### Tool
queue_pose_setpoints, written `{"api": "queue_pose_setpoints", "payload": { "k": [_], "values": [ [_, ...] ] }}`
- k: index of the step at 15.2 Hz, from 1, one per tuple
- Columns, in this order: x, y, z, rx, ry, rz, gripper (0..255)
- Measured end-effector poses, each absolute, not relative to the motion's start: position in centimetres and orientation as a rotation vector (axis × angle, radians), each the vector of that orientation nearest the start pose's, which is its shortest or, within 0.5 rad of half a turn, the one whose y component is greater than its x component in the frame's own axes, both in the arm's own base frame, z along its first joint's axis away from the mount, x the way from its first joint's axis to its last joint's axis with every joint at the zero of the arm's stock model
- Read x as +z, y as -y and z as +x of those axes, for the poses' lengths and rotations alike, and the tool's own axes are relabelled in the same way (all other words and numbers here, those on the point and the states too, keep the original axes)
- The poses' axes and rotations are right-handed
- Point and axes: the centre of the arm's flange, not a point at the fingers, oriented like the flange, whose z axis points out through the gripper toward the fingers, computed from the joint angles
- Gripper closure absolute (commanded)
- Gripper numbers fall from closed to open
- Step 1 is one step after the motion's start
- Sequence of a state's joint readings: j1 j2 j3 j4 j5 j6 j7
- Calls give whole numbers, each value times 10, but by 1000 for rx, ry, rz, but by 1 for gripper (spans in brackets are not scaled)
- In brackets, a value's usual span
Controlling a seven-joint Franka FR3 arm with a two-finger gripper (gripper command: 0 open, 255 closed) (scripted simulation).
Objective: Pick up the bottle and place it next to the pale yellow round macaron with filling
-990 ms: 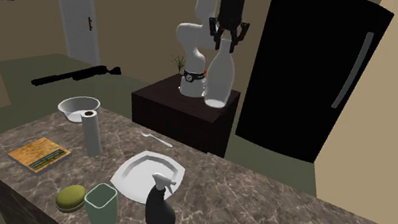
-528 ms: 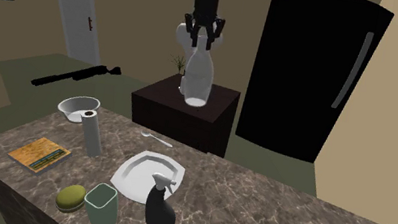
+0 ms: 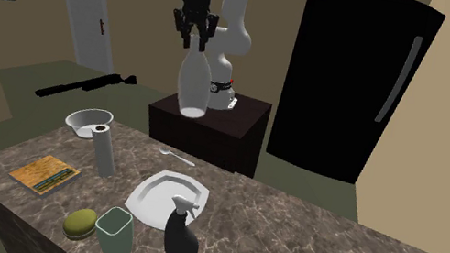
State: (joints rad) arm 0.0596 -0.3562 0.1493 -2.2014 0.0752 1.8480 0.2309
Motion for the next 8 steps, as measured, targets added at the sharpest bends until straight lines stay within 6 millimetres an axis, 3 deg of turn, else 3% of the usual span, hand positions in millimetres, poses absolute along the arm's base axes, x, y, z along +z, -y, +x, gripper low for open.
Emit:
{"api": "queue_pose_setpoints", "payload": {
  "k": [4,8],
  "values": [
    [525,-60,473,8,-81,-3121,255],
    [523,-20,496,9,-81,-3121,255]
  ]
}}
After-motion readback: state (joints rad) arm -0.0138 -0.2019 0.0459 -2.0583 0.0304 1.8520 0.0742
